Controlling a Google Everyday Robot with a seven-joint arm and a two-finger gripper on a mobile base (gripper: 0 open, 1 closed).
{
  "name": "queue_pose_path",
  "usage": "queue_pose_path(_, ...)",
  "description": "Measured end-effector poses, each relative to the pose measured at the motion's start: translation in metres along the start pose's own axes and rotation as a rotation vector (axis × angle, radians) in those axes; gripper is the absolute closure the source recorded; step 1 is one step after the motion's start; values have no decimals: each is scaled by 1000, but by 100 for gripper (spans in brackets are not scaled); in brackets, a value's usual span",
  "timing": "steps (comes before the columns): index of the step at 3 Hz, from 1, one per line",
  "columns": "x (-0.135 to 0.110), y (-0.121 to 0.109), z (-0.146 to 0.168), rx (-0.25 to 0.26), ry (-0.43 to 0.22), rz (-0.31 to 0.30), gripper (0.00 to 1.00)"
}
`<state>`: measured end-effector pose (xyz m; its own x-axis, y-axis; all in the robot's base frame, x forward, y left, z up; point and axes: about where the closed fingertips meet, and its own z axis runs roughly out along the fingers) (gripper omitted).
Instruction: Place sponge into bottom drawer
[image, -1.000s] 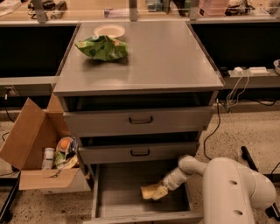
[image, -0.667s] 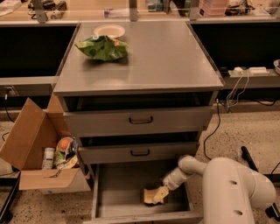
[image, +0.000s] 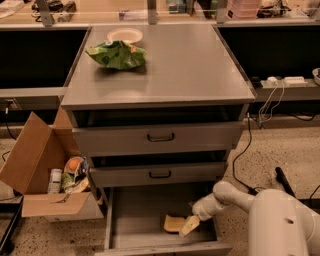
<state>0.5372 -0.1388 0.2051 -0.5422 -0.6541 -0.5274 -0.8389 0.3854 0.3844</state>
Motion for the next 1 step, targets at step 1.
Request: queue_pose_path(1, 2, 11, -13, 18, -64, -43, 0)
